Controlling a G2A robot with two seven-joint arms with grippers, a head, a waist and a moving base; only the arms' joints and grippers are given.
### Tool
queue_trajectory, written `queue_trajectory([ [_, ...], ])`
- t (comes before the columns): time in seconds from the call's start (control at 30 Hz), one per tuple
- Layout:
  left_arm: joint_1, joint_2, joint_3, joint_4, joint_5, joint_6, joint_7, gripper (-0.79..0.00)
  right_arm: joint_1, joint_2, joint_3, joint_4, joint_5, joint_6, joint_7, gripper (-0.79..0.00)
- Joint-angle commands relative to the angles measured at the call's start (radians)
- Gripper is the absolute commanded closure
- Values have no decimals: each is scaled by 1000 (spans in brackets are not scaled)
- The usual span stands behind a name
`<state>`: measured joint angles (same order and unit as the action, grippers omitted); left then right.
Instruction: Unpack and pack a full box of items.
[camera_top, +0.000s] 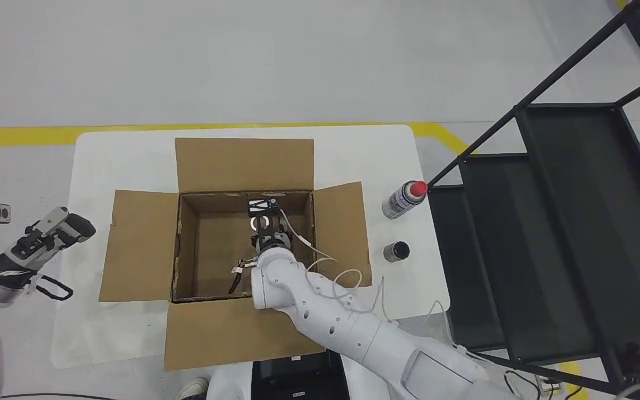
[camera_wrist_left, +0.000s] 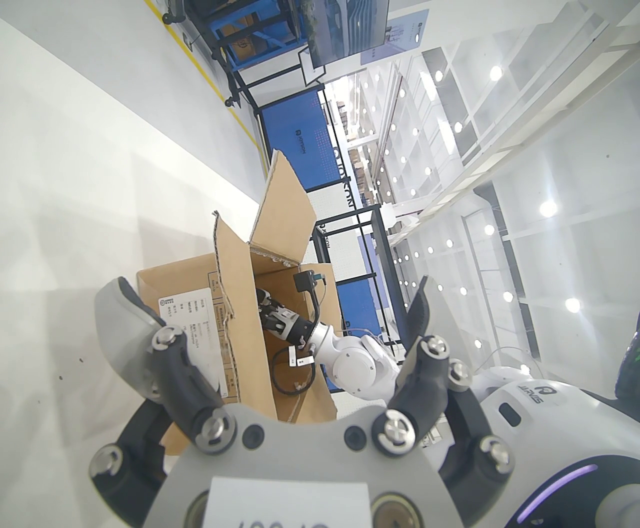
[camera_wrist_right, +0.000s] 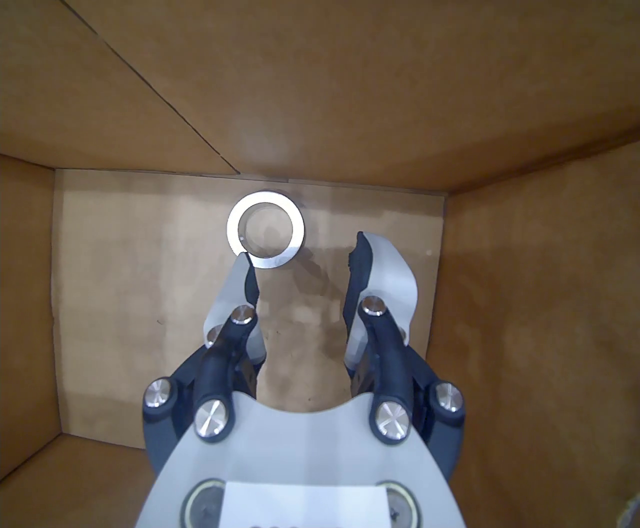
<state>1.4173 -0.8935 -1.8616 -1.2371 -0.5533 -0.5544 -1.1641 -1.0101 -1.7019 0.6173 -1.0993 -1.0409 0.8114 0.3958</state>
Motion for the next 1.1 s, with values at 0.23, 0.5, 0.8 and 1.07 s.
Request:
queue_trajectory([
  [0.23, 0, 0, 0, 0, 0, 0, 0, -785, 14, -42, 12, 78, 41, 12, -78, -425],
  [0.5, 0, 0, 0, 0, 0, 0, 0, -785, 36, -77, 21, 158, 74, 4, -130, -339],
  [0.8, 0, 0, 0, 0, 0, 0, 0, -785, 62, -115, 34, 247, 110, -3, -183, -348],
  [1.07, 0, 0, 0, 0, 0, 0, 0, -785, 89, -148, 41, 321, 138, -29, -216, -83],
])
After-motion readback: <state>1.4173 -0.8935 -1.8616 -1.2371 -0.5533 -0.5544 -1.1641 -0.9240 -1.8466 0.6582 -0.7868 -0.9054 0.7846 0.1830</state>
